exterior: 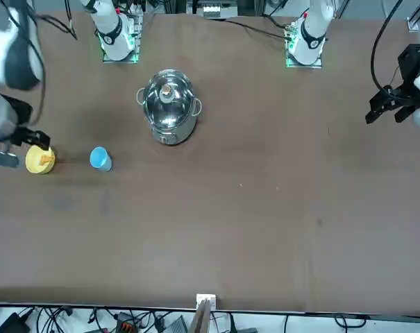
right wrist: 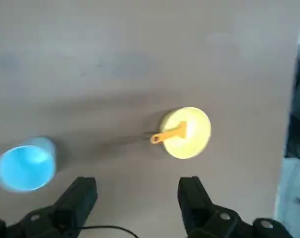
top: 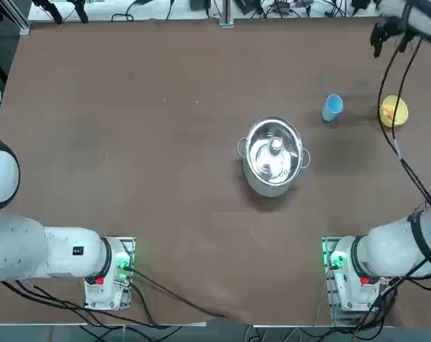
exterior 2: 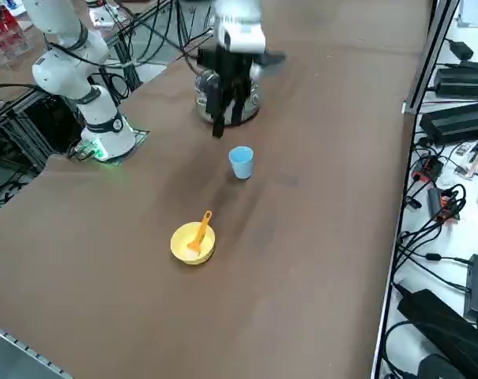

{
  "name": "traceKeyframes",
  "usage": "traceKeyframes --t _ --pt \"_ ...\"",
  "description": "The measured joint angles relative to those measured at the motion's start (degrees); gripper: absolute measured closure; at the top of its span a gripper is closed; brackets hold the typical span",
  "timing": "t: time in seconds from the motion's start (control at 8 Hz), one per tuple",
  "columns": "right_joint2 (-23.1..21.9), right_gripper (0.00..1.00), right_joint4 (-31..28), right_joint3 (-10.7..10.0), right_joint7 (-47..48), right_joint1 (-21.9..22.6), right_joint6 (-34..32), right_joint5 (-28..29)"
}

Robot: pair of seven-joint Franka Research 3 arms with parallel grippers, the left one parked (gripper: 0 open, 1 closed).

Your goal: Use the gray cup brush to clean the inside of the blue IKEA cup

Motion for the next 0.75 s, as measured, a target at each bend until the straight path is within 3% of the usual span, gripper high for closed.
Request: traceKeyframes --t 0.62,0.75 --pt "8.6 0.07 -8.2 -0.1 17.5 -0.2 9.2 -20.6" --pt "10.4 0.14 -9.5 -0.1 21.2 -0.1 10.6 -25.2"
